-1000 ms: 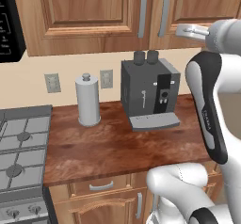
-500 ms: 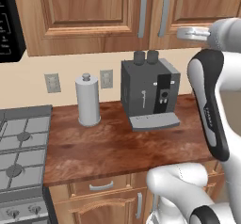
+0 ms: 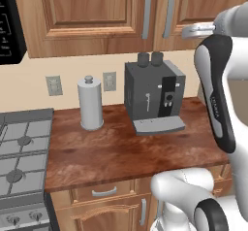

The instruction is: Open the cabinet. Pick the sponge and place it next to the sink. Then close the cabinet.

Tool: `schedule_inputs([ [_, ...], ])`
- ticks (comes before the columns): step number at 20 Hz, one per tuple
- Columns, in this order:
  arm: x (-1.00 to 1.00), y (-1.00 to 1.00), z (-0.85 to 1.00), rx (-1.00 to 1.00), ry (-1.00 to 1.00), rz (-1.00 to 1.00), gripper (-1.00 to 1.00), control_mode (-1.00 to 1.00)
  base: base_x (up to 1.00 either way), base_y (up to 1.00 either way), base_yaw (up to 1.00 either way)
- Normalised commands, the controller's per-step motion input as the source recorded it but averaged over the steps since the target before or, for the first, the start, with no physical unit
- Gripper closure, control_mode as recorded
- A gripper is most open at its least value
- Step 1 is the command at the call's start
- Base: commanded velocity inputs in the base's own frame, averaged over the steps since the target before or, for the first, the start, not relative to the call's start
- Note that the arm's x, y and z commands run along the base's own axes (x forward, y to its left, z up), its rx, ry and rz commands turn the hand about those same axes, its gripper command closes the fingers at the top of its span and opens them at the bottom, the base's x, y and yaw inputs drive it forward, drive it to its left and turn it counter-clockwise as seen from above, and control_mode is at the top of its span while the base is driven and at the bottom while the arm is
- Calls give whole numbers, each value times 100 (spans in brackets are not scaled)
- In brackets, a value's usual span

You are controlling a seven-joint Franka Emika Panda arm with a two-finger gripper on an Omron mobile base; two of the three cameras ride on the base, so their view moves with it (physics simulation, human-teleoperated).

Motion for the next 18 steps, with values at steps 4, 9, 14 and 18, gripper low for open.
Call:
schedule_inputs([
  [4, 8, 2, -6, 0, 0, 0, -100, -100, 0, 0, 0],
  [9, 46, 21, -8, 0, -1, -5, -100, -100, 0, 0, 0],
  [14, 58, 19, 0, 0, 0, -11, -100, -100, 0, 0, 0],
  [18, 64, 0, 0, 0, 10, -13, -100, -100, 0, 0, 0],
])
